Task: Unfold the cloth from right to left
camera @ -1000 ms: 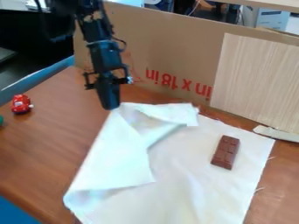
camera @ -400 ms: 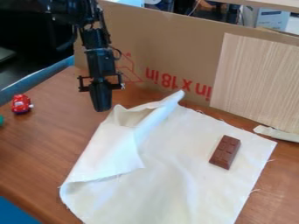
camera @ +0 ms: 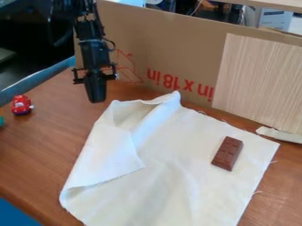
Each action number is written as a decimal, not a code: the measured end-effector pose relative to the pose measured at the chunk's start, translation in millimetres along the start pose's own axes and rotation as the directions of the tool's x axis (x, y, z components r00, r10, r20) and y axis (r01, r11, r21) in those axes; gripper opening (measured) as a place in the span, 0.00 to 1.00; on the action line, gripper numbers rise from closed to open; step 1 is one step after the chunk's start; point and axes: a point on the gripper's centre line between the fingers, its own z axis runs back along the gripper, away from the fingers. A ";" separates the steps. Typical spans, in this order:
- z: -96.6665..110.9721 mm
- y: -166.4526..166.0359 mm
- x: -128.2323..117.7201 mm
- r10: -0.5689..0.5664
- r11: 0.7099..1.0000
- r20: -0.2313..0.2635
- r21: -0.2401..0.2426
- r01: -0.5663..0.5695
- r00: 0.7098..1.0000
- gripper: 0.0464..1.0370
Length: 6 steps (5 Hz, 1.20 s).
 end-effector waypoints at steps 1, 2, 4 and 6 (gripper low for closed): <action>11.0 7.0 -2.1 0.007 1.000 0.012 -0.005 -0.007 1.000 0.00; 11.1 17.4 -3.6 0.019 1.000 0.015 -0.004 -0.019 1.000 0.02; -3.5 6.3 -27.5 -0.055 0.998 0.037 0.025 0.054 0.998 0.38; -0.3 -56.8 -64.5 -0.211 0.977 0.128 0.065 0.204 0.969 0.94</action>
